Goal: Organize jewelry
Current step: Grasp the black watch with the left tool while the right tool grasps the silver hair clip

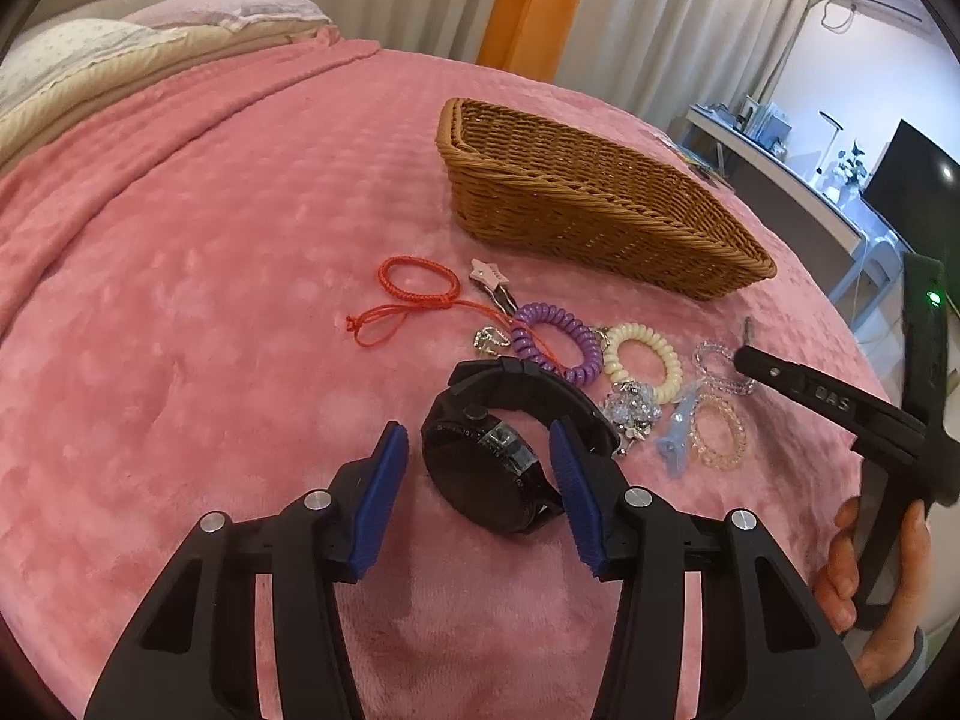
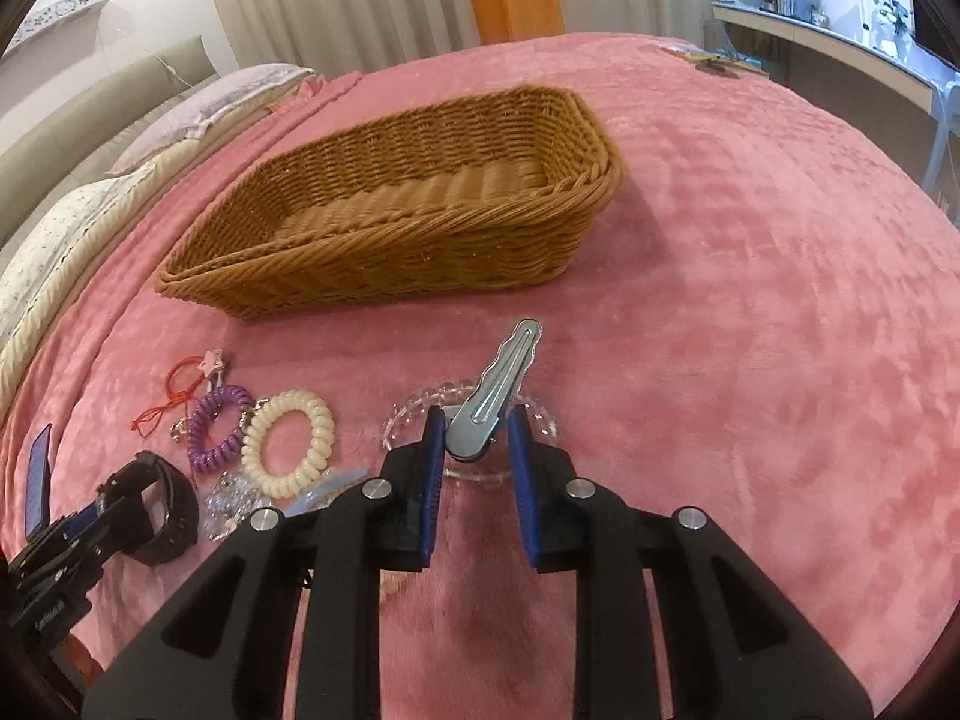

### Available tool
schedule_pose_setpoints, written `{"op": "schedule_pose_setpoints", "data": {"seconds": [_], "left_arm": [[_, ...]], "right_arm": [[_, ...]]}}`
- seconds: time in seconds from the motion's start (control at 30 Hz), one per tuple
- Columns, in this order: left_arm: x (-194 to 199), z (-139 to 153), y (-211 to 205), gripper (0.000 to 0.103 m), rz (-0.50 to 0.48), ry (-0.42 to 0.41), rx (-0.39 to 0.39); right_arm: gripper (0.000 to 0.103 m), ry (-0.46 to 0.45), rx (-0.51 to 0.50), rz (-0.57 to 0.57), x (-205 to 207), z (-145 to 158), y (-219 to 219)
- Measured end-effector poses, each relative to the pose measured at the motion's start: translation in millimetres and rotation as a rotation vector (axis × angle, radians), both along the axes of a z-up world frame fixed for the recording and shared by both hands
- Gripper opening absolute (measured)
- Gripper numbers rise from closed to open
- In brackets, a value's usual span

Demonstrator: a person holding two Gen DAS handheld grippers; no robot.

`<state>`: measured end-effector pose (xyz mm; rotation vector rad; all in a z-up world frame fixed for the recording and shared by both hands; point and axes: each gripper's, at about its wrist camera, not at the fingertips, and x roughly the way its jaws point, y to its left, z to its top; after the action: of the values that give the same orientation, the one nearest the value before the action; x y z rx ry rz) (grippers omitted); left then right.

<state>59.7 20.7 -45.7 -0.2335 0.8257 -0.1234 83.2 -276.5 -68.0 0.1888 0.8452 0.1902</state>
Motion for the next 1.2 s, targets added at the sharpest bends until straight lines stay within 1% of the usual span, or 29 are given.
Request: {"op": "schedule_pose_setpoints", "data": {"seconds": [0.1, 0.23, 0.33, 0.43, 0.57, 0.67, 0.73, 0.8, 0.87, 0.93, 1.03, 1.13, 1.2], "left_arm": [[0, 1, -4, 0.048, 0.008, 0.000, 0.025], [-1, 1, -11, 0.048, 0.004, 0.009, 0.036], [-3, 3, -15, 0.048, 0.009, 0.005, 0.064], [-4, 3, -11, 0.041, 0.017, 0.011, 0.054], [-9, 6, -3, 0.021, -0.003, 0.001, 0.024], [-10, 6, 1, 0.017, -0.015, -0.006, 0.014], [-10, 5, 3, 0.017, -0.021, -0.007, 0.004], [-11, 5, 4, 0.017, -0.026, -0.009, 0.004], [-13, 4, 5, 0.017, -0.032, -0.009, 0.001], [-13, 3, 6, 0.018, -0.037, -0.003, -0.004], [-14, 1, 9, 0.026, -0.027, 0.006, -0.004], [-11, 1, 7, 0.029, -0.024, 0.011, 0.000], [-7, -1, -1, 0.028, -0.022, 0.031, 0.026]], "right_arm": [[0.019, -0.006, -0.006, 0.009, -10, 4, -6], [0.019, 0.015, -0.024, 0.047, -20, 2, -13], [0.019, 0.037, -0.051, 0.093, -30, -1, -16], [0.019, 0.059, -0.082, 0.133, -40, -5, -17], [0.019, 0.074, -0.106, 0.160, -50, -7, -17], [0.020, 0.076, -0.114, 0.153, -53, -6, -16], [0.022, 0.087, -0.104, 0.138, -53, -7, -16], [0.030, 0.093, -0.078, 0.120, -54, -7, -17], [0.046, 0.092, -0.047, 0.097, -55, -6, -17], [0.047, 0.084, -0.045, 0.065, -56, -6, -16], [0.047, 0.077, -0.076, 0.001, -53, -7, -11], [0.047, 0.069, -0.099, -0.048, -49, -8, -7], [0.046, 0.060, -0.145, -0.073, -48, -10, -2]]}}
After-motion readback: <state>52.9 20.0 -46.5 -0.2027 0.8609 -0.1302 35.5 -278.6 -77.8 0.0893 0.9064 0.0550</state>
